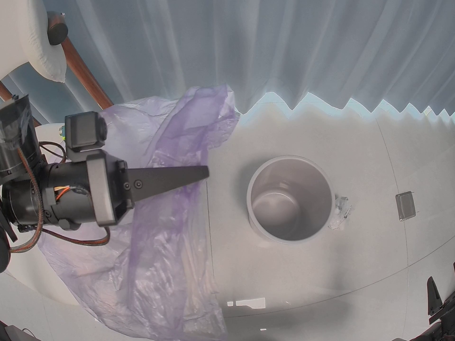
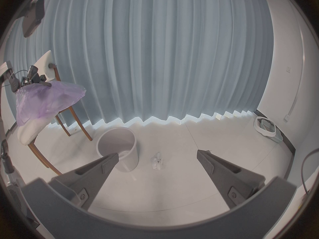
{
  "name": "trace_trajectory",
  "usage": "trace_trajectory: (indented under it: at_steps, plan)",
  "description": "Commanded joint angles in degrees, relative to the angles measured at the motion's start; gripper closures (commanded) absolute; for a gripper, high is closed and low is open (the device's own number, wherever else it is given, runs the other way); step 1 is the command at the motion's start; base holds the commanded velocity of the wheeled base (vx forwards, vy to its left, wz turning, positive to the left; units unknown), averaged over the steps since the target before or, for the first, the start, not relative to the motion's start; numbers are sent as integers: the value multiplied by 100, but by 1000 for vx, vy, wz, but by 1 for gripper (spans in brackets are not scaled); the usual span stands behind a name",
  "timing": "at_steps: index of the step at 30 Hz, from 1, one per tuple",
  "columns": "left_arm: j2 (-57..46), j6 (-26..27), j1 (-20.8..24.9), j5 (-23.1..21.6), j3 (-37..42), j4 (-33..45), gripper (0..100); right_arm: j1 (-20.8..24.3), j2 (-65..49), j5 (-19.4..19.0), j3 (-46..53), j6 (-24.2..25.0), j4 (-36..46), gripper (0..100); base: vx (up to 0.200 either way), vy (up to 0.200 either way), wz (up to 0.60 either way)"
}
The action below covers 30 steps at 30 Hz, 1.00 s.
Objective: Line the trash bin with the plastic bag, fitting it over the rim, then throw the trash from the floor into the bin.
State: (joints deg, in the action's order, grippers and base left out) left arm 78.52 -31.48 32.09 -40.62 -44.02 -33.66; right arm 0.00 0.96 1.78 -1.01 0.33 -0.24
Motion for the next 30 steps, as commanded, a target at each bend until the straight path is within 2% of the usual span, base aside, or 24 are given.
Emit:
trace_trajectory:
  at_steps: [1, 7, 17, 22, 25, 30]
  plan:
    - [339, -25, 166, -7, -203, -44, 100, 0, -96, -2, 101, 2, -2, 0, 0, 0, 0]
    - [735, -263, 421, 1, -467, -405, 100, 0, -96, -2, 101, 2, -2, 0, 0, 0, 0]
    - [1447, -263, 615, -192, -942, -783, 100, 0, -96, -2, 101, 2, -2, 0, 0, 0, 0]
    - [1737, -245, 720, -245, -986, -1292, 100, 0, -96, -2, 101, 2, -2, 0, 0, 0, 0]
    - [2018, -271, 905, -245, -994, -1881, 100, 0, -96, -2, 101, 2, -2, 0, 0, 0, 0]
    - [2159, -280, 1089, -245, -1074, -1978, 100, 0, -96, -2, 101, 2, -2, 0, 0, 0, 0]
